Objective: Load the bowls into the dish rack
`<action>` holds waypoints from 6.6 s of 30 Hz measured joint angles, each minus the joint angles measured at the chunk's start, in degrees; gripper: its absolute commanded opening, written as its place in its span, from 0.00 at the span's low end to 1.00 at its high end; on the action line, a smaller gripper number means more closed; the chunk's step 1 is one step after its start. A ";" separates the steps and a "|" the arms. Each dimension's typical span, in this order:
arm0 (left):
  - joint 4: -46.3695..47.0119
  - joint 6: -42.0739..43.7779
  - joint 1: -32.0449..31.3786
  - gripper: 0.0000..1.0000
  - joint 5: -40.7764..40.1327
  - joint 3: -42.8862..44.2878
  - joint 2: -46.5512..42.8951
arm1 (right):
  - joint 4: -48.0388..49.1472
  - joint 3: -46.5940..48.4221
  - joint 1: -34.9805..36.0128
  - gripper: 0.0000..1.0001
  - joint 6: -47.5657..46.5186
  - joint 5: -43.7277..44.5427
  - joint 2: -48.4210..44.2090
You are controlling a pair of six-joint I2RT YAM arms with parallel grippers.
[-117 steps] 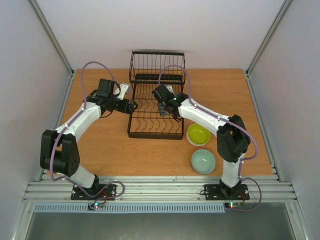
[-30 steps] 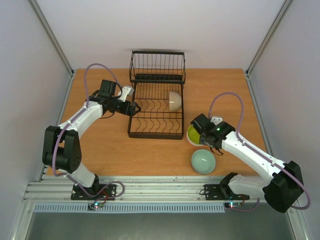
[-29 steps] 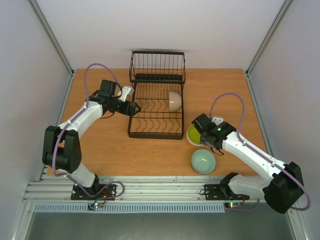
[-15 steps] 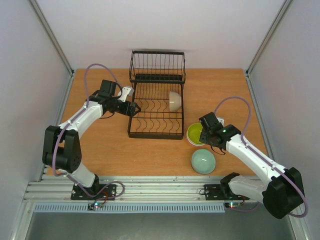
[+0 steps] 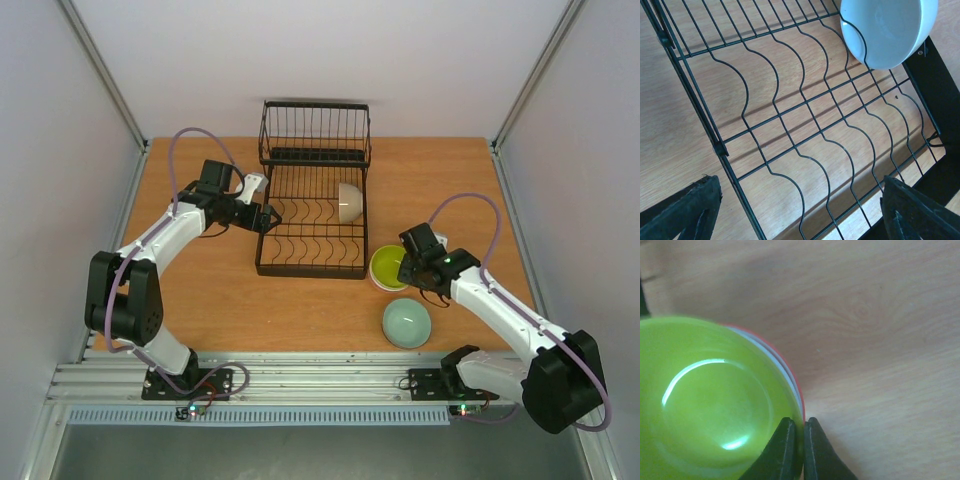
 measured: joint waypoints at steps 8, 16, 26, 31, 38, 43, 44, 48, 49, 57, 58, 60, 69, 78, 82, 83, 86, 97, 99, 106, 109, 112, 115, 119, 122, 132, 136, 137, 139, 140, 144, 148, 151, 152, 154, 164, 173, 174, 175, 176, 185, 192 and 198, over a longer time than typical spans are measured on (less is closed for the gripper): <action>-0.02 0.00 0.00 0.87 0.00 0.00 0.00 | 0.48 0.09 -0.13 0.01 0.22 -0.11 -1.97; -1.05 -0.04 -0.02 0.87 0.57 0.33 0.11 | -5.20 4.48 -0.13 0.01 -2.27 -0.11 -10.75; -3.13 -0.07 -1.53 0.88 4.09 1.44 -0.57 | 0.55 15.74 2.67 0.01 -6.40 -1.88 -1.18; -4.24 -0.04 -2.75 0.88 5.81 1.46 -3.98 | 3.54 22.43 9.16 0.01 -9.01 0.83 12.48; -5.05 0.00 -3.76 0.88 8.24 1.66 -6.82 | 5.77 31.91 13.25 0.01 -11.15 2.67 22.05; -5.53 0.17 -4.33 0.88 8.94 1.73 -6.82 | 6.49 35.80 15.96 0.01 -11.82 4.83 26.18; -5.62 0.17 -4.44 0.88 9.03 1.73 -6.82 | 6.49 36.70 16.68 0.01 -12.00 5.14 27.06; -5.84 0.20 -4.61 0.88 9.29 1.73 -6.82 | 6.60 39.56 19.04 0.01 -12.22 5.77 29.92; -5.92 0.22 -4.61 0.88 9.29 1.73 -6.82 | 6.71 40.00 19.50 0.01 -12.24 5.88 30.40; -6.21 0.46 -4.61 0.18 9.05 1.73 -6.64 | 6.88 42.03 23.63 0.01 -13.88 6.64 31.23; -6.38 0.50 -4.63 0.11 8.33 1.77 -6.49 | 6.67 42.36 23.98 0.01 -14.10 7.08 31.23; -6.64 0.57 -4.11 0.02 6.78 1.97 -5.73 | 6.01 42.47 24.39 0.01 -14.47 7.39 31.17; -6.38 -1.64 -4.04 0.00 3.58 2.27 -3.02 | 7.58 42.40 25.68 0.06 -13.86 7.30 31.10; -6.08 0.46 -4.68 0.01 5.66 1.62 -3.34 | 15.76 34.12 24.11 0.71 -17.55 1.84 23.65; -5.40 0.68 -4.81 0.00 7.87 0.26 -3.58 | 21.70 28.17 16.83 0.74 -16.02 -8.50 17.35; -4.96 0.68 -4.79 0.01 8.63 -0.20 -3.58 | 23.43 26.51 14.60 0.75 -15.02 -11.50 16.11; -3.98 0.72 -4.79 0.00 10.47 -1.05 -3.56 | 27.74 22.75 9.77 0.79 -12.00 -19.89 14.62; -0.42 1.07 -3.91 0.00 15.23 -2.80 -3.56 | 41.57 15.17 8.31 0.92 -4.68 -44.06 15.89; -0.26 1.07 -3.69 0.00 15.39 -2.91 -3.56 | 42.75 14.32 8.26 0.93 -4.22 -45.09 16.02; 1.25 1.05 -2.51 0.00 17.62 -4.76 -5.31 | 44.04 12.22 8.24 0.96 -3.98 -46.51 16.17; 2.16 1.05 -2.25 0.01 18.36 -5.18 -6.21 | 45.00 11.58 8.20 0.96 -3.65 -47.56 16.68; 2.84 1.03 -2.14 0.00 19.04 -5.38 -6.47 | 46.12 11.30 8.15 0.96 -3.10 -49.20 17.55; 3.15 1.03 -1.99 0.00 19.17 -5.51 -6.47 | 48.11 11.08 8.11 0.95 -2.25 -50.97 18.64; 3.28 1.05 -1.95 0.00 19.37 -5.51 -6.47 | 51.19 10.36 8.11 0.93 -0.70 -53.16 19.69; 3.39 1.05 -1.95 0.00 19.37 -5.51 -6.47 | 54.18 9.75 8.09 0.88 0.87 -54.95 20.41; 3.52 0.76 -1.73 0.00 19.19 -5.51 -6.47 | 58.10 9.03 7.65 0.02 4.04 -57.35 21.70; 3.48 0.74 -1.73 0.32 18.60 -5.53 -6.47 | 57.51 9.16 7.65 0.01 3.96 -57.24 21.79; 3.48 0.61 -1.73 0.56 18.51 -5.51 -6.47 | 57.18 9.29 7.65 0.01 3.82 -57.18 21.79; 3.65 0.92 -1.77 0.97 18.01 -5.51 -6.47 | 54.84 10.27 7.72 0.01 2.91 -56.81 21.79; 3.67 0.92 -1.77 0.99 17.40 -5.51 -6.47 | 52.70 11.15 7.82 0.01 2.08 -56.06 21.79; 3.82 0.50 -1.77 0.99 13.22 -5.51 -6.93 | 40.04 18.36 9.60 0.01 -3.63 -47.34 22.23; 4.28 0.09 -1.77 0.99 8.37 -5.51 -8.50 | 29.66 27.91 12.61 0.01 -9.01 -36.70 24.85; 4.79 -0.15 -1.77 0.99 4.68 -5.51 -9.64 | 23.82 33.99 14.23 0.01 -12.13 -28.94 28.46; 5.01 -0.28 -1.77 0.99 3.34 -5.53 -9.90 | 21.64 35.82 14.69 0.01 -13.09 -26.25 30.10; 5.29 -0.42 -1.77 0.99 1.55 -5.53 -10.19 | 18.01 39.32 15.32 0.01 -14.88 -20.96 33.97; 5.77 -0.72 -1.77 0.99 -1.60 -5.57 -10.21 | 5.57 51.67 16.37 0.01 -20.22 -1.29 47.91; 5.95 -0.72 -1.77 0.99 -1.51 -5.60 -10.21 | 1.44 58.73 17.31 0.01 -22.27 8.90 53.68; 5.95 -0.72 -1.77 0.99 -1.49 -5.60 -10.21 | 1.07 59.54 17.46 0.01 -22.43 9.86 54.55; 5.95 -0.72 -1.77 0.99 -1.46 -5.60 -10.21 | 0.66 60.61 17.53 0.01 -22.58 10.97 55.71; 5.97 -0.72 -1.77 0.99 -1.44 -5.60 -10.19 | 0.44 61.48 17.57 0.01 -22.67 11.91 56.74; 6.10 -0.72 -1.77 0.99 -0.63 -5.60 -9.44 | -1.09 66.18 17.73 0.01 -22.69 18.67 61.75; 6.08 -0.72 -1.77 0.99 0.02 -5.60 -8.11 | -1.70 67.91 17.94 0.01 -22.60 22.49 63.65; 6.10 -0.72 -1.77 0.99 0.83 -5.60 -8.09 | -4.57 68.83 18.08 0.01 -21.99 24.37 65.53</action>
